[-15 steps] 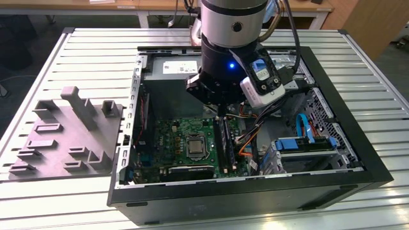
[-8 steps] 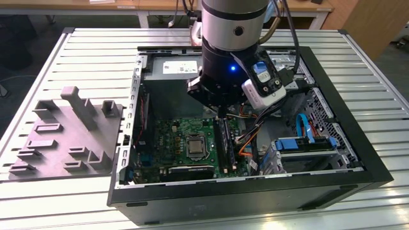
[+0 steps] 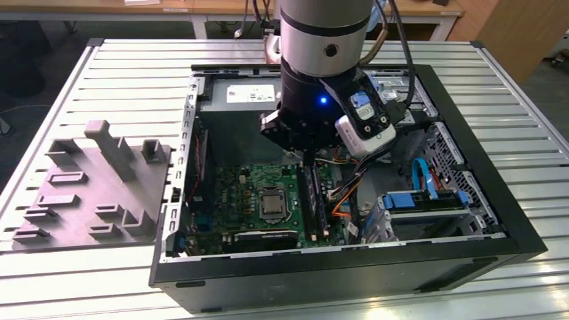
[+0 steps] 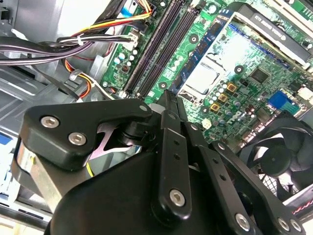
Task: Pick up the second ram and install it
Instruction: 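Insert the second ram into the second slot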
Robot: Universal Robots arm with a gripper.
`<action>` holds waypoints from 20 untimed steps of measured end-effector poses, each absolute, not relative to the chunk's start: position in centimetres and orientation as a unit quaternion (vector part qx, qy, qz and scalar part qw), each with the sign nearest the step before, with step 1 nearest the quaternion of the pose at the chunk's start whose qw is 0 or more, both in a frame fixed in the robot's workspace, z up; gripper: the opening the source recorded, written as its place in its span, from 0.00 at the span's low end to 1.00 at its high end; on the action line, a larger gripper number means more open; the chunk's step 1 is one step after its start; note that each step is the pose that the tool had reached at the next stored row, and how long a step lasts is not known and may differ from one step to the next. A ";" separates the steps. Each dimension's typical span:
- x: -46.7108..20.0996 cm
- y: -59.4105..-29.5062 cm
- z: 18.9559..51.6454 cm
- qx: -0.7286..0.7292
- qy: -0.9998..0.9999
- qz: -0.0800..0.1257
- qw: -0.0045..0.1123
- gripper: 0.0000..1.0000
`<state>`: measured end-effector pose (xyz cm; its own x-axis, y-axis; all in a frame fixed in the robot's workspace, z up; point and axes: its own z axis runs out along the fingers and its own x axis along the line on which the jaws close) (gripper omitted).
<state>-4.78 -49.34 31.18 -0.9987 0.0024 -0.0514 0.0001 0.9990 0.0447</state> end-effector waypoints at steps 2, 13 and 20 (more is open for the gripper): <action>-4.8 -49.3 31.1 0.001 0.999 0.022 0.026 0.11; -4.8 -49.4 29.5 0.001 0.999 0.023 0.026 0.11; -4.7 -49.5 28.3 0.001 0.999 0.023 0.026 0.11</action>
<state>-4.68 -49.53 28.31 -0.9987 0.0023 -0.0515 -0.0001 0.9990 0.0458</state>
